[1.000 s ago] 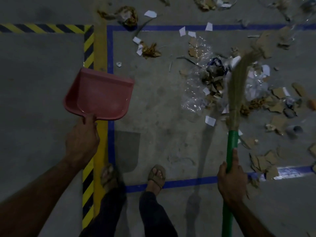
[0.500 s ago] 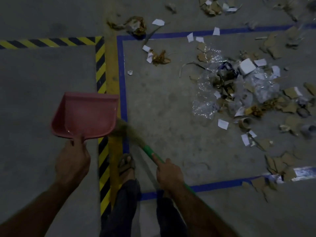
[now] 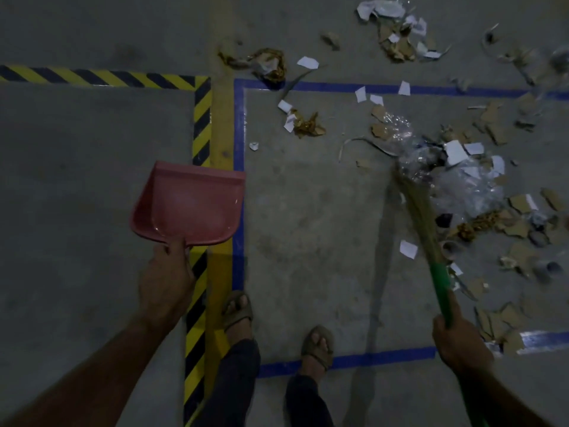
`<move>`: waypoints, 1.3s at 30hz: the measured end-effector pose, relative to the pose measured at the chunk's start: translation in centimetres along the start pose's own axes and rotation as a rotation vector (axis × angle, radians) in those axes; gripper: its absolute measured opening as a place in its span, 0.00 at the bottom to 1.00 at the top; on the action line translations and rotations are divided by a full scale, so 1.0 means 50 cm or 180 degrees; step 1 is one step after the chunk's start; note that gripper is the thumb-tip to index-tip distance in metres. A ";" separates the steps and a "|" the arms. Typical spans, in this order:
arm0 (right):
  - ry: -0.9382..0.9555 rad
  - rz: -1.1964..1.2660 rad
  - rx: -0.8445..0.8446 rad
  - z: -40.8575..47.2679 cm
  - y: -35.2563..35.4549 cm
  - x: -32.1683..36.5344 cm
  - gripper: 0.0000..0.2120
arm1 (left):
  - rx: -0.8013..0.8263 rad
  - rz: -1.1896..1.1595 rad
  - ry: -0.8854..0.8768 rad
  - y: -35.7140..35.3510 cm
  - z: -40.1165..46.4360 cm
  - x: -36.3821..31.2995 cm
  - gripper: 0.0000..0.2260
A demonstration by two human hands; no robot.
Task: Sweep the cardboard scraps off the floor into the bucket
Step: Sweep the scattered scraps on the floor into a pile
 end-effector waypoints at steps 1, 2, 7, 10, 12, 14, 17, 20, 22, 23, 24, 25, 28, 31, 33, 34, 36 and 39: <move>0.0103 -0.0040 0.0009 -0.025 0.002 0.014 0.31 | 0.0037 -0.0056 0.0074 0.006 0.009 0.010 0.11; 0.0164 -0.0024 0.0050 -0.043 -0.005 0.024 0.33 | 0.0085 -0.0120 0.0132 0.009 0.020 0.024 0.12; 0.0770 0.0245 0.0437 -0.085 -0.098 0.100 0.43 | 0.0156 -0.0164 0.0351 0.030 0.080 0.132 0.15; 0.1116 0.0150 0.0775 -0.100 -0.175 0.191 0.35 | 0.0134 -0.0078 0.0362 0.040 0.111 0.199 0.14; 0.1362 -0.0063 0.0913 -0.112 -0.231 0.260 0.35 | 0.0073 -0.0039 0.0441 0.046 0.126 0.235 0.13; 0.1627 -0.0559 0.1059 -0.120 -0.289 0.340 0.36 | 0.0002 -0.0053 0.0567 0.051 0.132 0.254 0.13; 0.2038 -0.0930 0.1377 -0.117 -0.372 0.478 0.34 | 0.0008 -0.0076 0.0575 0.038 0.140 0.248 0.15; 0.2231 -0.0991 0.1462 -0.088 -0.445 0.616 0.36 | 0.0063 -0.0051 0.0467 0.018 0.165 0.212 0.19; 0.2024 -0.1060 0.1413 -0.033 -0.492 0.672 0.36 | 0.0094 -0.0038 0.0433 0.013 0.192 0.175 0.21; 0.1852 -0.0997 0.1382 0.003 -0.509 0.691 0.34 | 0.0099 -0.0045 0.0432 0.013 0.208 0.154 0.22; 0.1647 -0.0844 0.1343 0.038 -0.510 0.707 0.32 | 0.0088 -0.0059 0.0413 0.012 0.226 0.133 0.22; 0.1472 -0.0640 0.1333 0.067 -0.500 0.721 0.31 | 0.0073 -0.0072 0.0372 0.011 0.245 0.113 0.22; 0.1037 0.0022 0.1224 0.157 -0.439 0.722 0.33 | 0.0083 -0.0021 0.0186 0.003 0.312 0.049 0.22; 0.0310 0.0462 0.0937 0.264 -0.349 0.640 0.36 | 0.0126 -0.0010 -0.0023 0.004 0.379 -0.032 0.20; 0.0010 0.0707 0.0825 0.336 -0.297 0.569 0.38 | 0.0145 -0.0002 -0.0077 0.010 0.425 -0.088 0.19; -0.0109 0.0809 0.0788 0.375 -0.268 0.532 0.39 | 0.0136 0.0019 -0.0108 0.012 0.447 -0.115 0.19; -0.0332 0.1006 0.0671 0.442 -0.208 0.471 0.40 | 0.0138 0.0049 -0.0195 0.018 0.490 -0.168 0.20; -0.0408 0.1216 0.0330 0.507 -0.107 0.406 0.38 | 0.0134 0.0060 -0.0398 0.036 0.537 -0.243 0.17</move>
Point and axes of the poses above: each hand's wrist, its own z-axis towards the middle knuckle, its own y-axis out of the back of the hand, x = y × z, the point moved 7 cm from there along z, towards the middle knuckle, and after that the axes turned 12 degrees about z, right-handed, at the moved point
